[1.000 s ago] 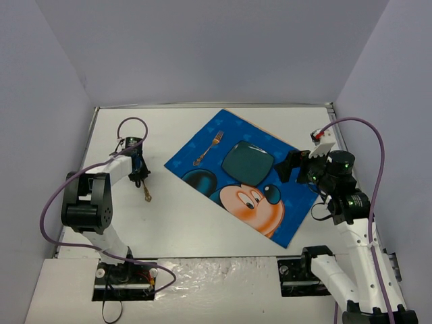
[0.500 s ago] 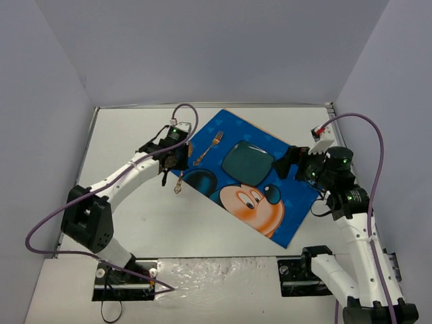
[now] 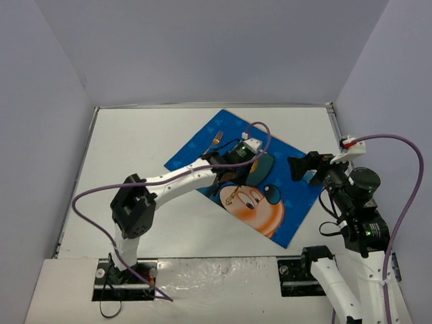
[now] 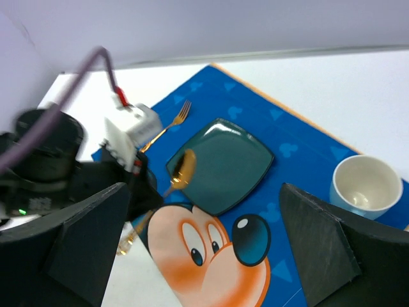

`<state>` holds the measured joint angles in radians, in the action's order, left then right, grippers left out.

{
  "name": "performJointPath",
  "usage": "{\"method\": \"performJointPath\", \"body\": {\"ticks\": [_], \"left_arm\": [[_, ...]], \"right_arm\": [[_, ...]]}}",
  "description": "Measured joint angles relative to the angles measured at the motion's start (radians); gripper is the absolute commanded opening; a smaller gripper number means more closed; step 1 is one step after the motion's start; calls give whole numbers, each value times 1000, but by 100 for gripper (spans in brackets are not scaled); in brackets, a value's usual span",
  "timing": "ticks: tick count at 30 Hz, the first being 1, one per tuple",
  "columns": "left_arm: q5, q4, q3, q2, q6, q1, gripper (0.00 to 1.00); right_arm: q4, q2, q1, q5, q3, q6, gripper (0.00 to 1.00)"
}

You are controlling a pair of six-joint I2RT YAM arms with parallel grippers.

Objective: Set the dinner table for one person

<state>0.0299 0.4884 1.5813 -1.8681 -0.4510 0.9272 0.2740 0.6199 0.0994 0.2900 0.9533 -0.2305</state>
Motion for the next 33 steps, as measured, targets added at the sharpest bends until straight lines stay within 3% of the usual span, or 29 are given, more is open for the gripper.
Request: {"method": "performJointPath", "body": {"ticks": [8,14,33], "left_arm": [[24,-41,206,-237,-21,144,0],[21,-69,361,-395,-14,184,0],[21,-71,516,-549,-17,187,0]], "right_arm": [[46,-117,0,-93,1,-5,100],[110,-167,0,-142,2,-14,100],[206,-214,0,-179,27,-57,100]]}}
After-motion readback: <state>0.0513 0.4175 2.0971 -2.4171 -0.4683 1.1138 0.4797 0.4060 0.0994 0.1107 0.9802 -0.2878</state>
